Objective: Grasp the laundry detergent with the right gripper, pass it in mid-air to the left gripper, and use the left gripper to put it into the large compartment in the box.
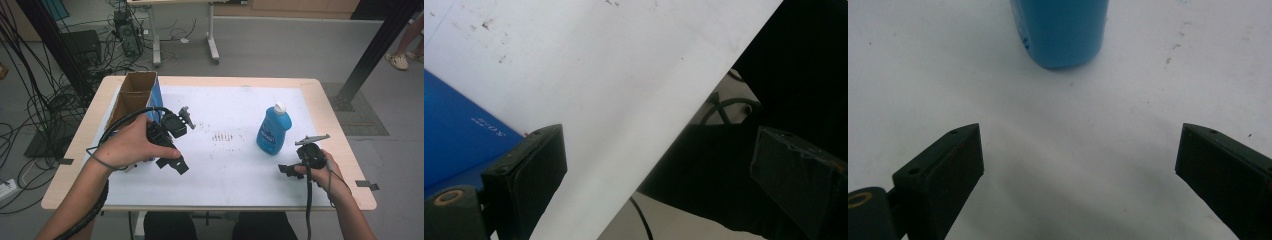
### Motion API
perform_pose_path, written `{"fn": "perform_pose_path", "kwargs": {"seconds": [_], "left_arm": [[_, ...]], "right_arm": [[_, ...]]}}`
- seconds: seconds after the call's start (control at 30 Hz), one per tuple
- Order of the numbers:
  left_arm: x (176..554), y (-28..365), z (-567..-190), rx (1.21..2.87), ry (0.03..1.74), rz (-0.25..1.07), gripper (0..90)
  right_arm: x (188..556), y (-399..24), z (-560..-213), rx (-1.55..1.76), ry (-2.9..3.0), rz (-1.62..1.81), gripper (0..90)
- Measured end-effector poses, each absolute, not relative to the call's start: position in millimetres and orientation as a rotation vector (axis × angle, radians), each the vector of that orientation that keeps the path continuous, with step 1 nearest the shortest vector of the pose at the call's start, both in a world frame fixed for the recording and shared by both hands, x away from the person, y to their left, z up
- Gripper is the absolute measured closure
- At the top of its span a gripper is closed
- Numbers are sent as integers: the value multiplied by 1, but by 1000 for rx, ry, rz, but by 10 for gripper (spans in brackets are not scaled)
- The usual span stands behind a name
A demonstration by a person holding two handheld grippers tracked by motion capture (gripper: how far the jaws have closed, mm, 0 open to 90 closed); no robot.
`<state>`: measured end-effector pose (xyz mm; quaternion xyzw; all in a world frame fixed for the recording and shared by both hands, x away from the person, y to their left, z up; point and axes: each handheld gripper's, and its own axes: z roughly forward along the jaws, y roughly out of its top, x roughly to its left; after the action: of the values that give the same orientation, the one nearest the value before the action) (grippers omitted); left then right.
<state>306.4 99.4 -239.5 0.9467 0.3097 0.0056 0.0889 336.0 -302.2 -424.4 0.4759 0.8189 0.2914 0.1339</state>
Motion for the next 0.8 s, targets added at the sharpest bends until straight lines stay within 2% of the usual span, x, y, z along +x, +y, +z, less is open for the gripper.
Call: {"fn": "perform_pose_path", "kwargs": {"seconds": [0.8], "left_arm": [[305,99,-240,2820,930,25,82]], "right_arm": [[335,-305,-431,1289,2232,1060,49]]}}
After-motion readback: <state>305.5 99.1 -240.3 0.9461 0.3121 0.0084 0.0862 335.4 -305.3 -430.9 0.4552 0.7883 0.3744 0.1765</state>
